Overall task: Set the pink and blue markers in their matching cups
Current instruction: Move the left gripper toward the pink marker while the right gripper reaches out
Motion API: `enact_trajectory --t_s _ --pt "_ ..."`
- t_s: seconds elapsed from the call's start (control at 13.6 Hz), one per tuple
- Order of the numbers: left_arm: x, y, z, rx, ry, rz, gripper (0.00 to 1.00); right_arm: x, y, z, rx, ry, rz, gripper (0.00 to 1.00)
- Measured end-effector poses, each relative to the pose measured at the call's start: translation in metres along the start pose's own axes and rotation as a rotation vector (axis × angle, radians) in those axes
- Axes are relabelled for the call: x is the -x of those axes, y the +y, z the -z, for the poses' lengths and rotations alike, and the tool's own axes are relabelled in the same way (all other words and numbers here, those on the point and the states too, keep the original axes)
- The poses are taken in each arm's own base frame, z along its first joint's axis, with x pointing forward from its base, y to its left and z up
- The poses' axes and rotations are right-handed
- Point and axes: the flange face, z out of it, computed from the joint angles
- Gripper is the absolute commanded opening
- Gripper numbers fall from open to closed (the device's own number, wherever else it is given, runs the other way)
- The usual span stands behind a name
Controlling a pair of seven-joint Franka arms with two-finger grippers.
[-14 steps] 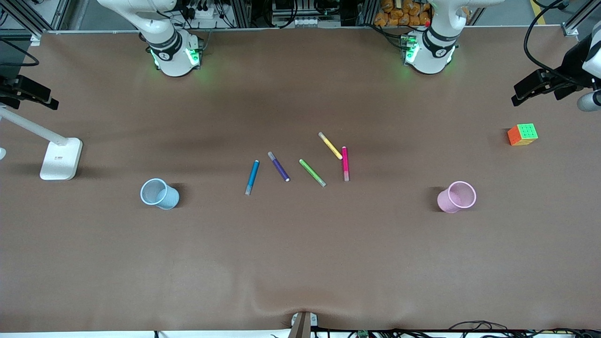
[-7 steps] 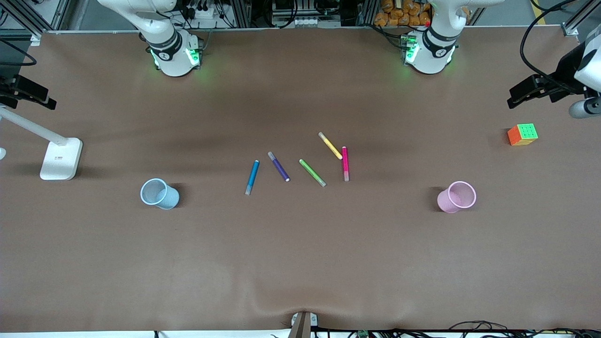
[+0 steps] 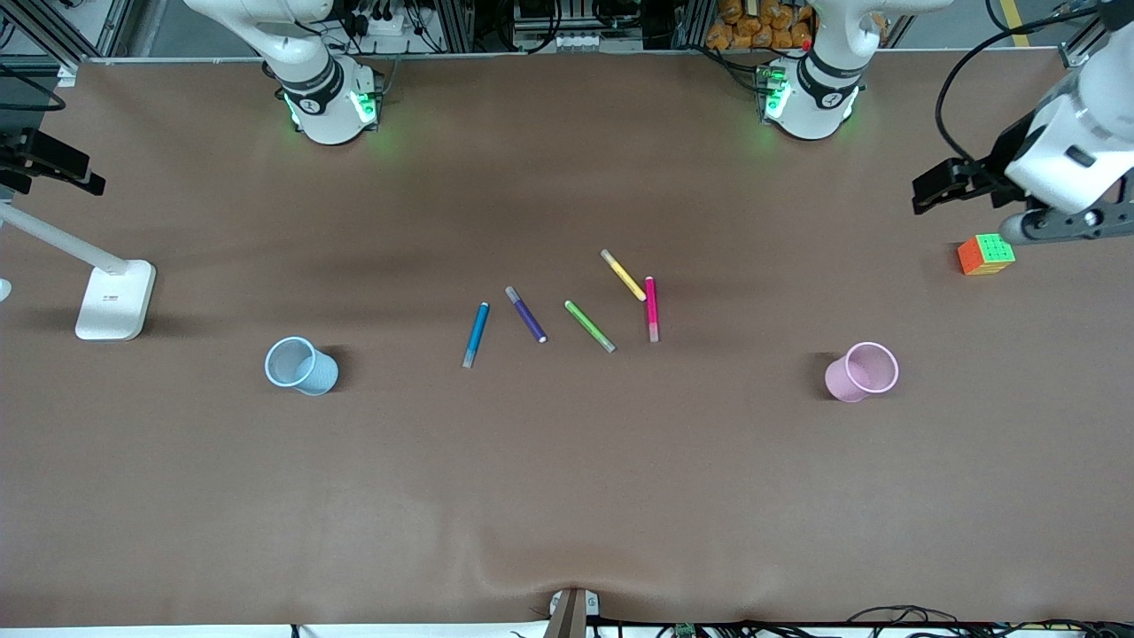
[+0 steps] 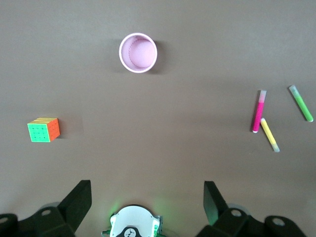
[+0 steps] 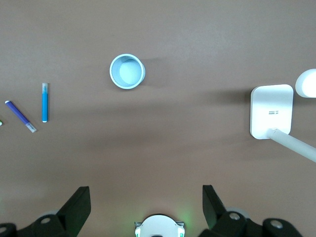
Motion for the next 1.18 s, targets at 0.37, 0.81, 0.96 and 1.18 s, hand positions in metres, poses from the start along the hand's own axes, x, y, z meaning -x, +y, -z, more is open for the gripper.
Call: enact_trajectory --t_s 0.37,0.81,0.96,1.18 --pt "-0.018 0.021 -0.034 -0.014 -0.065 -0.033 1.00 -0.023 0.013 -0.017 0.037 0.016 -0.018 1.00" --pt "-0.031 0.053 -0.069 -0.026 -0.125 -0.088 1.00 -0.058 0.053 -0.037 0.074 0.094 -0.078 1.00" --pt "-0.034 0.070 -0.077 -0.025 -0.124 -0.116 1.00 -0.060 0.059 -0.036 0.075 0.112 -0.087 1.00" --pt "-0.038 0.089 -0.095 -0.028 -0.123 -0.114 1.00 -0.063 0.048 -0.037 0.074 0.113 -0.068 1.00"
